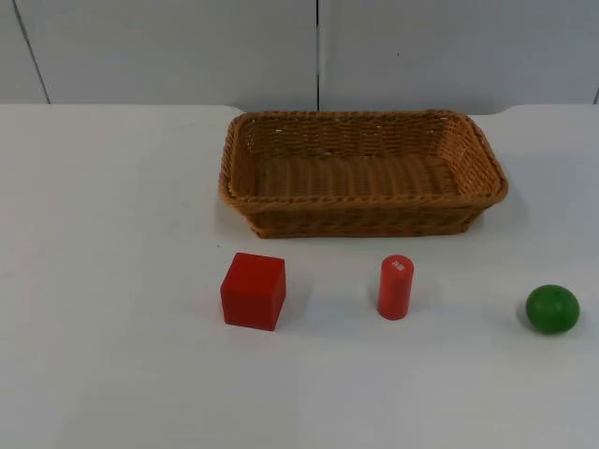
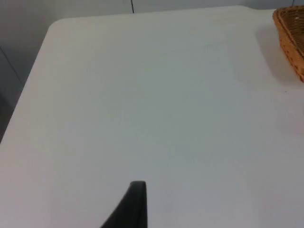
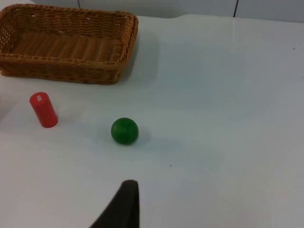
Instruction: Pick up the basket with the left hand and place the object to the left of the red cylinder into the basket with the right hand.
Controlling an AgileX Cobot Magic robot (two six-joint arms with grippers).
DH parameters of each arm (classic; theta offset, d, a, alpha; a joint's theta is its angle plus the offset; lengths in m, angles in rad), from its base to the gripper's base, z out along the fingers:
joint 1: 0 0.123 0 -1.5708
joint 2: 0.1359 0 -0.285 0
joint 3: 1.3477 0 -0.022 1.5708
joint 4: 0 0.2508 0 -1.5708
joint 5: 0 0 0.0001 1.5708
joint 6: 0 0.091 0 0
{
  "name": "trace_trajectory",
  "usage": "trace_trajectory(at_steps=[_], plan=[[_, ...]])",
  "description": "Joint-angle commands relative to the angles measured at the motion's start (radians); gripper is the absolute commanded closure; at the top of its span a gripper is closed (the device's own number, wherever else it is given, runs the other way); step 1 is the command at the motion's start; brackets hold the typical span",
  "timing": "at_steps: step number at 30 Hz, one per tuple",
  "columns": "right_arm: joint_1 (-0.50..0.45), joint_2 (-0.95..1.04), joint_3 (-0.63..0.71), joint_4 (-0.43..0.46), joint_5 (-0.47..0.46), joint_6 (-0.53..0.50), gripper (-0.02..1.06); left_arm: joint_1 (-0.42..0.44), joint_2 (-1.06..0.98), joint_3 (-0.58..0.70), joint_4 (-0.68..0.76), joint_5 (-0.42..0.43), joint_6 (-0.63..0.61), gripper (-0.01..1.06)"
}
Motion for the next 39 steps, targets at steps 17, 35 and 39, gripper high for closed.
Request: trace_trajectory(at_steps=[17,35,39], plan=[[-0.008,0.57,-0.223,0.003,-0.264,-0.001,-0.01,-0.003,0.438,-0.168,-0.051,-0.189,0.015,0.0],[-0.008,1.087,-0.281,0.001,-0.324,-0.001,-0.01,-0.003,0.952,-0.294,-0.11,-0.246,0.004,0.0],[-0.008,1.121,-0.281,-0.001,-0.315,-0.001,-0.01,-0.003,1.006,-0.294,-0.11,-0.271,0.004,0.0]])
